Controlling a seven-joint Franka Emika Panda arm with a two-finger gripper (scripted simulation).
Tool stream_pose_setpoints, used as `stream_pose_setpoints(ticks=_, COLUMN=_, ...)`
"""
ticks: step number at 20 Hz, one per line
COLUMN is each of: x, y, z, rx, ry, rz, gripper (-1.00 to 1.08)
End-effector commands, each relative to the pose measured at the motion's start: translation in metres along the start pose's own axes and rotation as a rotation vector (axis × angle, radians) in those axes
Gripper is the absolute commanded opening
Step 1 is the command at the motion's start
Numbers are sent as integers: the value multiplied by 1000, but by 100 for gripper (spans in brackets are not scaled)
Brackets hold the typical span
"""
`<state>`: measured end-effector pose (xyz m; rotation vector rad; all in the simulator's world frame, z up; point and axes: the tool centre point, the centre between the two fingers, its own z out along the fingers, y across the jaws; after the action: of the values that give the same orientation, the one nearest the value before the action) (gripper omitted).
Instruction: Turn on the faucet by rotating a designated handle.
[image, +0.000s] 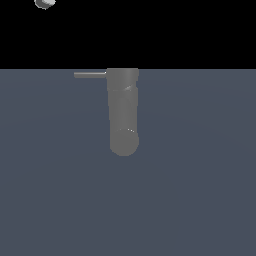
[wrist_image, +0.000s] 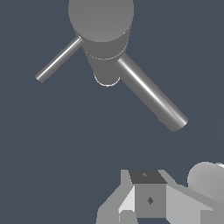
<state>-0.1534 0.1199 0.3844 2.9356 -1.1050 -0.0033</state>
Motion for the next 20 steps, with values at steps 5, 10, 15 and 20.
stream_pose_setpoints(ticks=5, x=12, y=-33, z=19, rx=4, ry=-3, rz=131, gripper=-100)
stream_pose_setpoints(ticks=10, x=25, y=-55, z=32, rx=6, ry=-4, rz=228, gripper=-100)
stream_pose_setpoints(ticks=15, x=39, y=-76, z=46, rx=8, ry=-5, rz=323, gripper=-100)
stream_pose_setpoints(ticks=20, x=56, y=-95, z=59, rx=8, ry=-5, rz=418, gripper=-100)
